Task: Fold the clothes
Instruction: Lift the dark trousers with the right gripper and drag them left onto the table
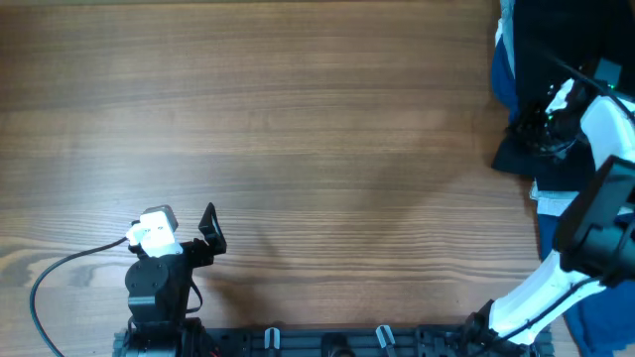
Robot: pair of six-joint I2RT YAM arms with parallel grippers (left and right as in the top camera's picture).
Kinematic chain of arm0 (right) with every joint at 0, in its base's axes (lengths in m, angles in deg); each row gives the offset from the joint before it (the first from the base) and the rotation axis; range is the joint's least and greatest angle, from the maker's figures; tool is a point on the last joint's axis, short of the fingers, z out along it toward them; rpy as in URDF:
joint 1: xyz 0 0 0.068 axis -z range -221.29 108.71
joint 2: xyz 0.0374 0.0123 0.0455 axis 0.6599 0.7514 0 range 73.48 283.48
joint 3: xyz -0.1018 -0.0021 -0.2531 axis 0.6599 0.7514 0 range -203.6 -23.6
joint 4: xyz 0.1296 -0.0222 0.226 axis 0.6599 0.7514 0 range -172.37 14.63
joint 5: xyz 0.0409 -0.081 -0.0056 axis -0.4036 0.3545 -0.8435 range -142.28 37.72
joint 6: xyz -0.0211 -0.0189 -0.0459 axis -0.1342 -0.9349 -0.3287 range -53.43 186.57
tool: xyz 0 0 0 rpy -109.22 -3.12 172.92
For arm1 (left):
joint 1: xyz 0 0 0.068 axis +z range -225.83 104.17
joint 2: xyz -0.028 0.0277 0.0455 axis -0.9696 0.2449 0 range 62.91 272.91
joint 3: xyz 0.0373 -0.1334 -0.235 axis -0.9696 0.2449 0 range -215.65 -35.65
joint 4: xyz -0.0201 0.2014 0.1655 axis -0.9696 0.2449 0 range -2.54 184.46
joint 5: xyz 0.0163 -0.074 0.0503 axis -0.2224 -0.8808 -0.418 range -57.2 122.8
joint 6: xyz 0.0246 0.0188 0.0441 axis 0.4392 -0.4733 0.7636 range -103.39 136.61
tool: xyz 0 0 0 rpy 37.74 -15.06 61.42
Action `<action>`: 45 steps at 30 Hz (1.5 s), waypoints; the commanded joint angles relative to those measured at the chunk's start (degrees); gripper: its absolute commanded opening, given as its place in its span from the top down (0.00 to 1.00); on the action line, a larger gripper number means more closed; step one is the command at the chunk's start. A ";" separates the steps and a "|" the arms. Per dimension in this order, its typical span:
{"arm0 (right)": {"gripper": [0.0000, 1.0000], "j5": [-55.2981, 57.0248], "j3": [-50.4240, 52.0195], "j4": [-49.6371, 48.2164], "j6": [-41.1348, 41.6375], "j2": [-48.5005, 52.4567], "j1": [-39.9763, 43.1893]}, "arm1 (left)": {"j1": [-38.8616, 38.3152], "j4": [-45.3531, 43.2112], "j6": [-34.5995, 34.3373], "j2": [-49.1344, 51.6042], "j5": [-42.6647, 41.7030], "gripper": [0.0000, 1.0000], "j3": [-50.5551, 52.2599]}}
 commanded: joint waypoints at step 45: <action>0.95 1.44 -0.48 8.24 0.15 -30.36 -51.28 | 0.00 0.22 0.28 -0.26 -0.50 0.00 -0.07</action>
